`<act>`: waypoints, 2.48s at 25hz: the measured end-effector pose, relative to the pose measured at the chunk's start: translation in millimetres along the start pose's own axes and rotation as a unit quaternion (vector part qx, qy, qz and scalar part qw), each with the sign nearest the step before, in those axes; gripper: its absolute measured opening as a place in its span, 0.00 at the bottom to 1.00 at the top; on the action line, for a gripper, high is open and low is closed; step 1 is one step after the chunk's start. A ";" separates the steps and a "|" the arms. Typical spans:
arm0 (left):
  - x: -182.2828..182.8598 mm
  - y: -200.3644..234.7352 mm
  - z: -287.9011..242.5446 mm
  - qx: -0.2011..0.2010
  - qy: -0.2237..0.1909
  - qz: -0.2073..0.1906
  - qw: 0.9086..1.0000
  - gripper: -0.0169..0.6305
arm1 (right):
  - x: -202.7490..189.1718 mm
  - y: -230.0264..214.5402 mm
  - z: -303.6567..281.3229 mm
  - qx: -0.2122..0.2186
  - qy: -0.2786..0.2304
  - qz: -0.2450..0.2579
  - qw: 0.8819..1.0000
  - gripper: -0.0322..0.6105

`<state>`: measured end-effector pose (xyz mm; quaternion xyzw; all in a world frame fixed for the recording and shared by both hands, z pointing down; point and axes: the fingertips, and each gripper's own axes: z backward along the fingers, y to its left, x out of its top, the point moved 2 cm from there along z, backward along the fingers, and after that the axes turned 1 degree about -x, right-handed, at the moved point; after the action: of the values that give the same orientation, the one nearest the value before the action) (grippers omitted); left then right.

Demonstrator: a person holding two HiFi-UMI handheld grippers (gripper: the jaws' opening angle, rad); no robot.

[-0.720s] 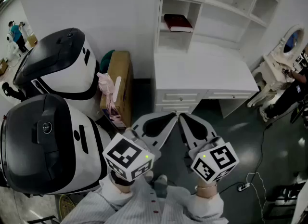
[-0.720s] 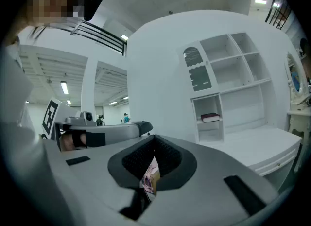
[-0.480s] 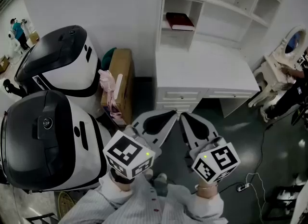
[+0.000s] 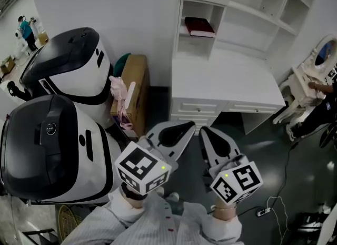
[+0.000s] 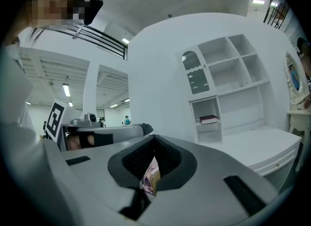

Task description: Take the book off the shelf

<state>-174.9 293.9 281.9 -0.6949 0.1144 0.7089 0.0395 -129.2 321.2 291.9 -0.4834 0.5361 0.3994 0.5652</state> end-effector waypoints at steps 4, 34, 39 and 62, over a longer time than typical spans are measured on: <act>-0.5 -7.5 -11.6 0.002 -0.004 -0.006 1.000 0.04 | 2.6 -13.2 12.1 -0.003 -0.005 0.000 1.000 0.07; 6.0 137.3 -97.4 0.019 0.013 -0.008 1.000 0.04 | 8.2 -112.5 -117.4 -0.023 0.004 -0.017 1.000 0.07; 14.4 184.4 -119.5 0.000 0.012 -0.011 1.000 0.04 | 17.9 -132.5 -162.7 -0.043 -0.003 -0.017 0.999 0.07; 0.1 303.9 -170.4 -0.021 0.037 -0.012 0.999 0.04 | 11.3 -184.8 -278.1 -0.079 0.017 -0.015 0.997 0.07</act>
<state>-73.8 -38.1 313.1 -0.7224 0.0928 0.6846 0.0290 -9.9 10.0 314.3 -0.5414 0.5052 0.4231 0.5221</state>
